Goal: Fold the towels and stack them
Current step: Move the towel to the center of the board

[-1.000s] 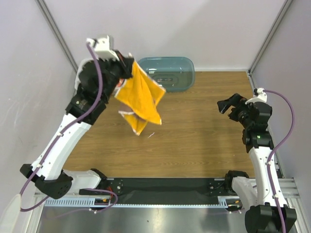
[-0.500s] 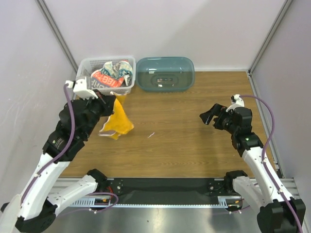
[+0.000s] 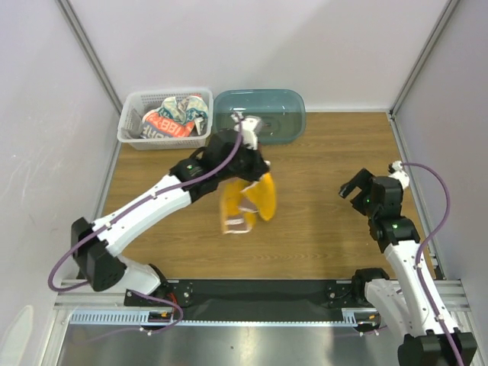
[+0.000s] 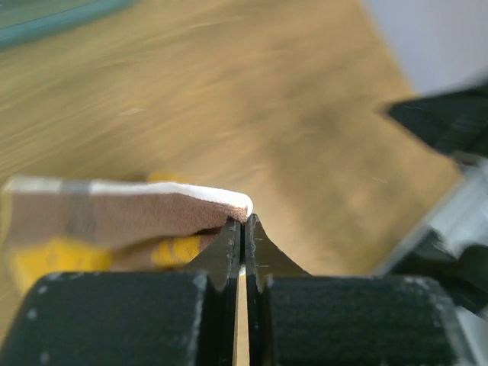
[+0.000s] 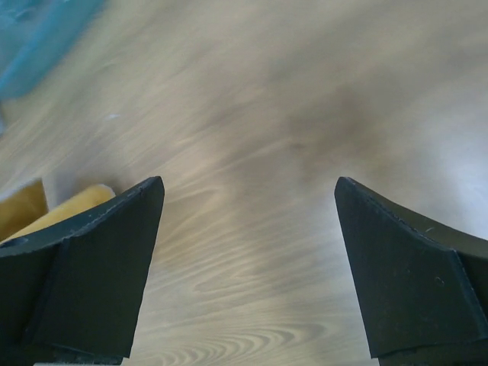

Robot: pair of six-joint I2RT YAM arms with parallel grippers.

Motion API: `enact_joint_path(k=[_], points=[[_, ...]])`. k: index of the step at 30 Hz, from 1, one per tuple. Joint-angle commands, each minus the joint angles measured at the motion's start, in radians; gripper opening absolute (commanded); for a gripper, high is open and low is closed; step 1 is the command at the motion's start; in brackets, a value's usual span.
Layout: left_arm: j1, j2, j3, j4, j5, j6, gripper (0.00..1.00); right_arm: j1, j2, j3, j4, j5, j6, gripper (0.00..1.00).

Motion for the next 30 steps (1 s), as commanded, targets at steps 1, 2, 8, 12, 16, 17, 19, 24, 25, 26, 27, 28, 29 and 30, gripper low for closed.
enact_joint_path(k=[1, 2, 8, 12, 16, 17, 19, 24, 25, 26, 27, 28, 29, 30], points=[[-0.07, 0.012, 0.183, 0.12, 0.127, 0.002, 0.0, -0.095, -0.002, 0.043, -0.168, 0.08, 0.059, 1.0], [-0.078, 0.023, 0.2, 0.143, 0.141, -0.013, 0.0, -0.128, -0.013, 0.042, -0.172, 0.039, 0.052, 1.0], [-0.061, -0.032, 0.134, 0.218, 0.074, -0.119, 0.0, -0.188, -0.073, 0.022, -0.171, 0.011, 0.024, 1.0], [0.02, -0.025, -0.053, 0.278, 0.112, -0.27, 0.0, -0.188, -0.078, 0.008, -0.136, -0.015, 0.015, 1.0], [0.096, 0.024, -0.214, 0.333, 0.194, -0.3, 0.01, -0.188, -0.041, -0.001, -0.093, -0.098, -0.003, 1.0], [0.117, 0.032, -0.24, 0.345, 0.199, -0.291, 0.0, -0.187, -0.036, -0.004, -0.084, -0.118, -0.01, 1.0], [0.132, 0.061, -0.299, 0.344, 0.195, -0.24, 0.0, -0.179, -0.018, -0.012, -0.036, -0.187, -0.037, 0.99], [0.179, 0.129, -0.314, 0.249, 0.069, -0.144, 0.04, -0.06, 0.057, -0.021, 0.058, -0.213, -0.06, 0.98], [0.183, 0.139, -0.307, 0.234, 0.049, -0.116, 0.05, -0.035, 0.073, -0.016, 0.09, -0.206, -0.062, 0.98], [0.189, 0.161, -0.294, 0.202, 0.029, -0.105, 0.15, -0.015, 0.108, -0.007, 0.105, -0.207, -0.063, 0.99], [0.191, 0.169, -0.271, 0.186, 0.0, -0.095, 0.26, 0.029, 0.125, -0.003, 0.136, -0.207, -0.063, 0.98], [0.192, 0.173, -0.256, 0.166, -0.028, -0.081, 0.42, 0.049, 0.148, 0.003, 0.151, -0.204, -0.062, 0.98], [0.197, 0.179, -0.241, 0.12, -0.038, -0.079, 0.73, 0.071, 0.166, 0.01, 0.163, -0.203, -0.059, 0.98], [0.197, 0.175, -0.221, 0.093, -0.075, -0.081, 0.9, 0.085, 0.209, 0.023, 0.176, -0.203, -0.054, 0.99]])
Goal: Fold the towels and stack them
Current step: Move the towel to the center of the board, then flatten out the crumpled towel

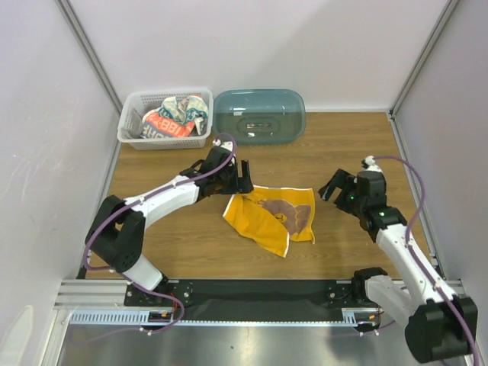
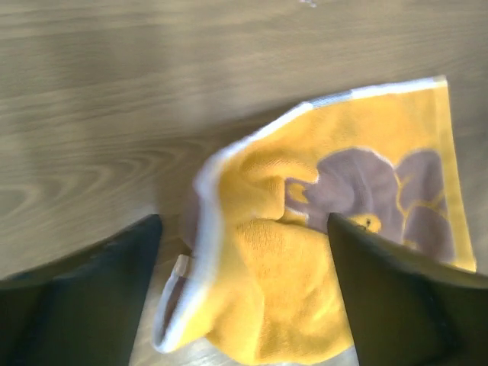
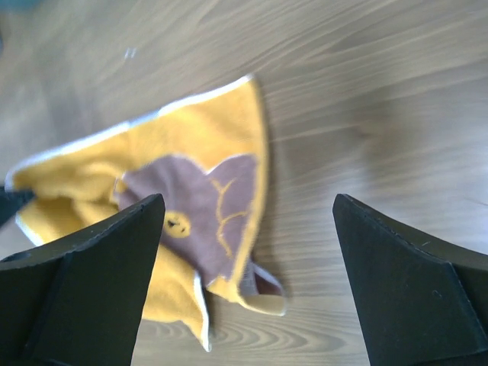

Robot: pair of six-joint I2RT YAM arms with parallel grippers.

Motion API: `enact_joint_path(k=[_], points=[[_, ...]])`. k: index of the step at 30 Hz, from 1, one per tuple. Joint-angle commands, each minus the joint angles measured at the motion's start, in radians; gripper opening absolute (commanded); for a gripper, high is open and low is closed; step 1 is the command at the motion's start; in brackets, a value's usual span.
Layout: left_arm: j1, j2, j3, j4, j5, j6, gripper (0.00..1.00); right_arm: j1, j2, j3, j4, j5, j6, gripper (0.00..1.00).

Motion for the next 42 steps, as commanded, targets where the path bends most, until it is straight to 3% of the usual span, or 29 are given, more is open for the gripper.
enact_joint_path(k=[1, 4, 12, 17, 20, 22, 26, 31, 33, 38, 42], points=[[0.011, -0.013, 0.084, -0.1, -0.122, 0.008, 0.99, 0.066, 0.072, 0.053, 0.123, -0.012, -0.011, 0.98], [0.009, -0.092, 0.014, -0.145, -0.134, -0.061, 1.0, 0.107, 0.144, 0.085, 0.144, -0.003, -0.012, 0.97], [0.011, -0.381, -0.372, 0.041, -0.091, -0.213, 1.0, 0.183, 0.345, 0.145, 0.204, -0.012, -0.012, 0.9], [0.011, -0.43, -0.506, 0.139, -0.097, -0.231, 0.95, 0.218, 0.46, 0.181, 0.224, -0.013, 0.009, 0.7], [0.011, -0.426, -0.566, 0.227, -0.084, -0.24, 0.94, 0.235, 0.501, 0.178, 0.276, -0.013, 0.029, 0.66], [0.011, -0.424, -0.591, 0.307, -0.087, -0.224, 0.92, 0.246, 0.523, 0.184, 0.281, -0.015, 0.032, 0.67], [0.011, -0.453, -0.672, 0.438, -0.107, -0.164, 0.75, 0.256, 0.555, 0.193, 0.279, -0.006, 0.04, 0.67], [0.011, -0.459, -0.71, 0.56, -0.099, -0.107, 0.74, 0.266, 0.586, 0.187, 0.305, 0.028, 0.055, 0.66], [0.011, -0.446, -0.716, 0.588, -0.087, -0.089, 0.71, 0.267, 0.598, 0.184, 0.319, 0.037, 0.064, 0.65], [0.011, -0.366, -0.669, 0.602, -0.068, -0.055, 0.5, 0.267, 0.624, 0.178, 0.313, 0.097, 0.094, 0.6], [0.011, -0.324, -0.644, 0.598, -0.048, -0.036, 0.49, 0.267, 0.641, 0.181, 0.313, 0.109, 0.095, 0.59]])
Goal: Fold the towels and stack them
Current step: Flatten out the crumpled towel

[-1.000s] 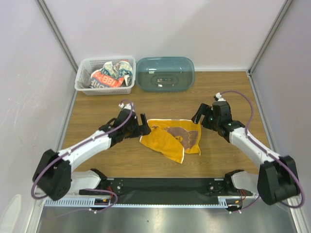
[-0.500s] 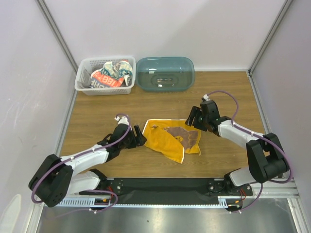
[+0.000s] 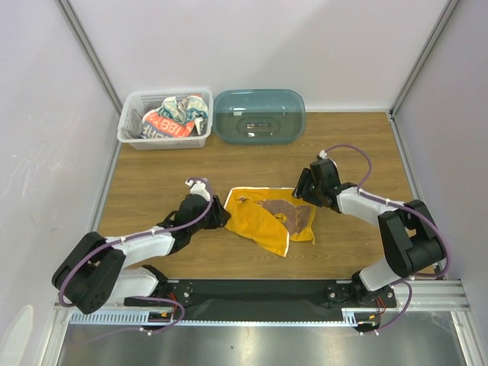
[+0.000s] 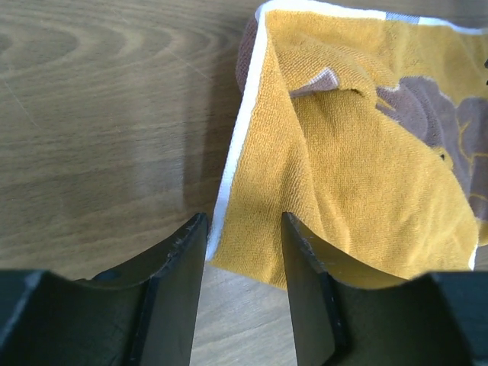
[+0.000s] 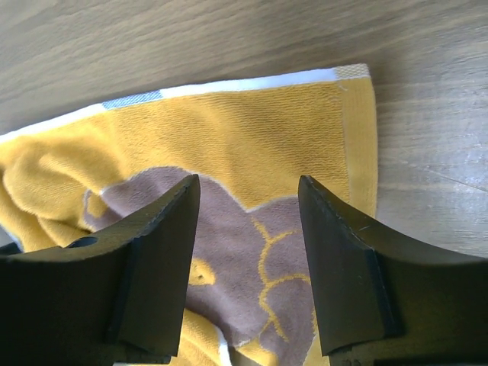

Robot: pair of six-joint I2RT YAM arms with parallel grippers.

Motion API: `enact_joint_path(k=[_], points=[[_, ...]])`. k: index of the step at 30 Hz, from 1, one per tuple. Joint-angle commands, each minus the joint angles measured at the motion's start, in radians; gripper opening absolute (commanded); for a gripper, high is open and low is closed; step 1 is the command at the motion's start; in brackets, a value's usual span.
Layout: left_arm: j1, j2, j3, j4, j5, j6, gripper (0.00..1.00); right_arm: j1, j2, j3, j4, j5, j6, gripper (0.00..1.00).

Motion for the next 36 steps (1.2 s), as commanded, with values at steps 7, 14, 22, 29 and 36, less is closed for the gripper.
enact_joint_path(k=[7, 14, 22, 29, 36], points=[[0.005, 0.03, 0.074, 0.018, 0.018, 0.061, 0.0, 0.001, 0.076, 0.044, 0.029, 0.082, 0.035, 0.36], [0.005, 0.001, 0.289, -0.273, -0.08, 0.114, 0.0, -0.032, 0.106, 0.047, 0.025, 0.149, 0.057, 0.25], [0.003, 0.018, 0.564, -0.669, -0.252, 0.182, 0.0, -0.106, 0.118, 0.041, 0.015, 0.209, 0.046, 0.23], [0.005, 0.182, 0.675, -0.695, -0.47, 0.223, 0.0, -0.141, 0.113, 0.046, 0.019, 0.234, 0.016, 0.23], [0.006, 0.409, 0.808, -0.606, -0.471, 0.242, 0.25, -0.138, 0.104, 0.067, 0.01, 0.219, -0.05, 0.24]])
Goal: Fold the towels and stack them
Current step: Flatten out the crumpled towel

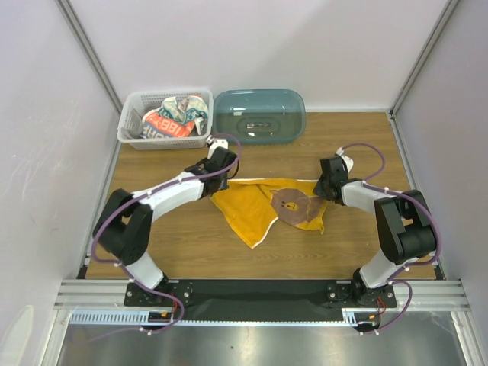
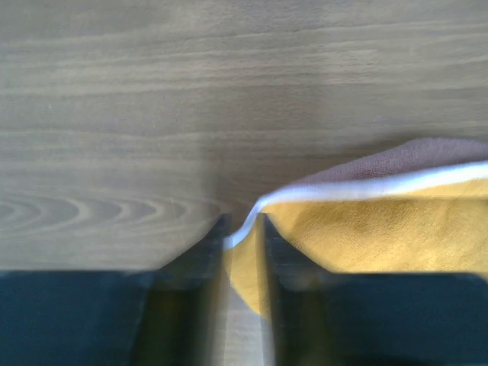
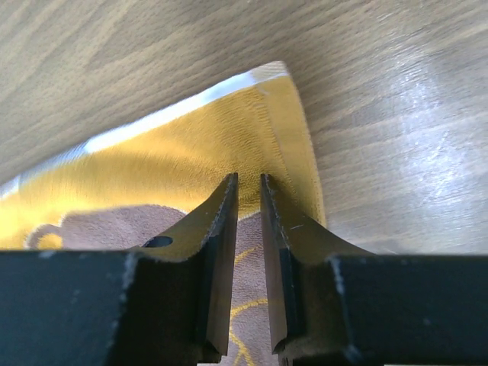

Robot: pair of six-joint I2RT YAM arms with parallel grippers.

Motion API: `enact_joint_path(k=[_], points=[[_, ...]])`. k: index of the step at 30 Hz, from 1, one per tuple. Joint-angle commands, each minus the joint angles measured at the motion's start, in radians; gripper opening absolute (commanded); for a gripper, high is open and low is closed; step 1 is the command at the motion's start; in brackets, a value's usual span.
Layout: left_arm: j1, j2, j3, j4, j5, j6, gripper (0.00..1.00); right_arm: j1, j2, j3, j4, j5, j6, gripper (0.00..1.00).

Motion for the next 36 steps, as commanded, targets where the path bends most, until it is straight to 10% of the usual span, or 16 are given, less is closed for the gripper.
enact_joint_path(k=[1, 3, 9, 21, 36], points=[[0.006, 0.039, 0.103, 0.027, -0.064, 0.024, 0.39, -0.006, 0.002, 0.047, -0.017, 0.039, -0.049, 0.24], [0.006, 0.047, 0.143, -0.019, -0.084, 0.018, 0.59, -0.006, -0.003, 0.053, -0.025, 0.033, -0.055, 0.24], [-0.075, -0.109, 0.102, -0.119, -0.034, -0.098, 0.76, -0.006, -0.028, 0.094, -0.071, -0.01, -0.075, 0.24], [-0.246, -0.403, -0.402, 0.154, 0.177, -0.635, 0.75, 0.017, -0.092, 0.081, -0.071, -0.099, -0.056, 0.29], [-0.266, -0.372, -0.604, 0.367, 0.145, -0.852, 0.69, 0.053, -0.201, 0.035, -0.102, -0.079, -0.024, 0.33]])
